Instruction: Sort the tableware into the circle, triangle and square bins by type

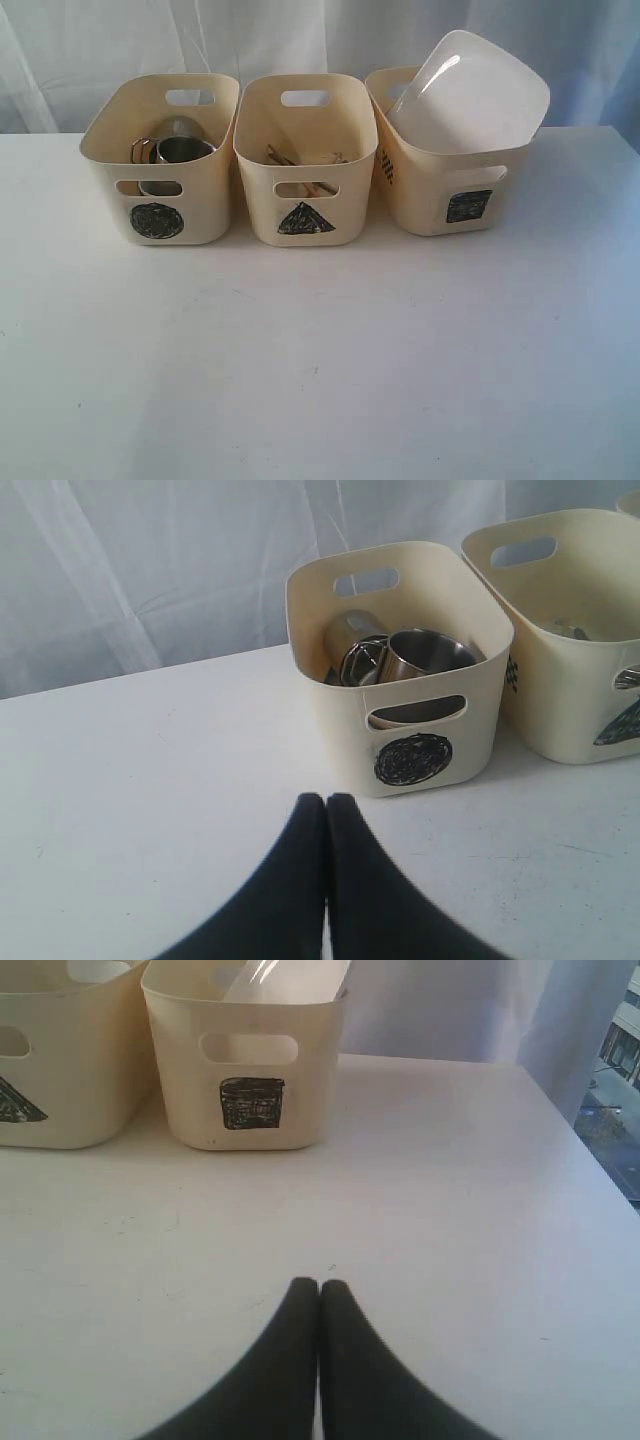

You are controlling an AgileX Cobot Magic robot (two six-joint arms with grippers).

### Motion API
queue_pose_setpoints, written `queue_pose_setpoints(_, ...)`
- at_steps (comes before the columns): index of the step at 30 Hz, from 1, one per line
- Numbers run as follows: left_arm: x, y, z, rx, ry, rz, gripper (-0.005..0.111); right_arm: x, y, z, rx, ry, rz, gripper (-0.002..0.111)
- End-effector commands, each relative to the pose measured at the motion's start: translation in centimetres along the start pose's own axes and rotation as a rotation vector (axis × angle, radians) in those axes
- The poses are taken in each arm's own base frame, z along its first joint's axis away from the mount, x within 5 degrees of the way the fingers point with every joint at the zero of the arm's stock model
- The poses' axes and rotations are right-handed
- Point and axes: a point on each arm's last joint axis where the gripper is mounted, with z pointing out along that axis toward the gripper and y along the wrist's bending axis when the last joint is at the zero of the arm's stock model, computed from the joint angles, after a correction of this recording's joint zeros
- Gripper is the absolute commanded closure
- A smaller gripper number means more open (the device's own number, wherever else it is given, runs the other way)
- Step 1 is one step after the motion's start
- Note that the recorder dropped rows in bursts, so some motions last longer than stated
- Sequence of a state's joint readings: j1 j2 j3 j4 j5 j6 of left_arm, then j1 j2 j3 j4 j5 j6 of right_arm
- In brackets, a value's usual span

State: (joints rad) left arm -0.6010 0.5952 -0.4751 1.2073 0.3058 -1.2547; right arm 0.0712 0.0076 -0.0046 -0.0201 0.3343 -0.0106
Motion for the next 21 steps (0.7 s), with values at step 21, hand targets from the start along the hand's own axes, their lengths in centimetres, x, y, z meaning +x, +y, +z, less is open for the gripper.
queue_pose_setpoints(21, 3.5, -0.5, -1.0, 0.130, 0.348, 0.221, 0.107, 0.1, 0.0, 0.0, 0.004, -0.003, -0.009, 0.108)
